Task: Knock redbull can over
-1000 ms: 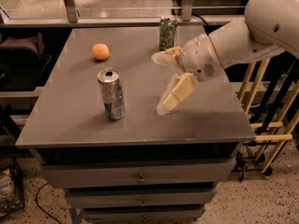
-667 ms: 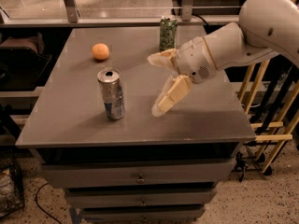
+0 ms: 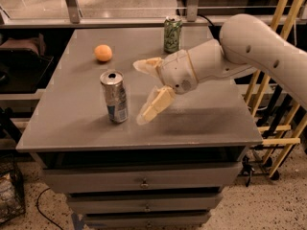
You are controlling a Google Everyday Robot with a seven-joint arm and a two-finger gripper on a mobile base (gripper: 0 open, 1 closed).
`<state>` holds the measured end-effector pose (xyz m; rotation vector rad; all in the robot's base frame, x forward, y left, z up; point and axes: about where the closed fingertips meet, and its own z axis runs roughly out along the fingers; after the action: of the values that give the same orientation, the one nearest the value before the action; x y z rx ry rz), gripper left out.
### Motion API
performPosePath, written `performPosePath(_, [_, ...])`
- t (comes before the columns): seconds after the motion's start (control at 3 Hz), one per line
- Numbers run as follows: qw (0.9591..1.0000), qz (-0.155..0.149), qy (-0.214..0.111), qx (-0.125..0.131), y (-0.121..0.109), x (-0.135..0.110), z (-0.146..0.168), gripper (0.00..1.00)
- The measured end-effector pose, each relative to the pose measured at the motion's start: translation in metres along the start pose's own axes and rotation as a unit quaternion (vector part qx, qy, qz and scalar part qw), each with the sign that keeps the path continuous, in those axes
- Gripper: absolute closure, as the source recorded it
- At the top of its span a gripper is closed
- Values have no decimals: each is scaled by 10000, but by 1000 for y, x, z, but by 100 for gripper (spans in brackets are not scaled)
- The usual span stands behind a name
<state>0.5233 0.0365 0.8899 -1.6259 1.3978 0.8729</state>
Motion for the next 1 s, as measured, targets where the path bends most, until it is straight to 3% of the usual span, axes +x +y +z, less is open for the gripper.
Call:
performPosePath(0.33, [9995, -174, -226, -107, -8, 4, 26, 0])
performPosePath(1.0, [9979, -334, -479, -283, -15, 4, 53, 41])
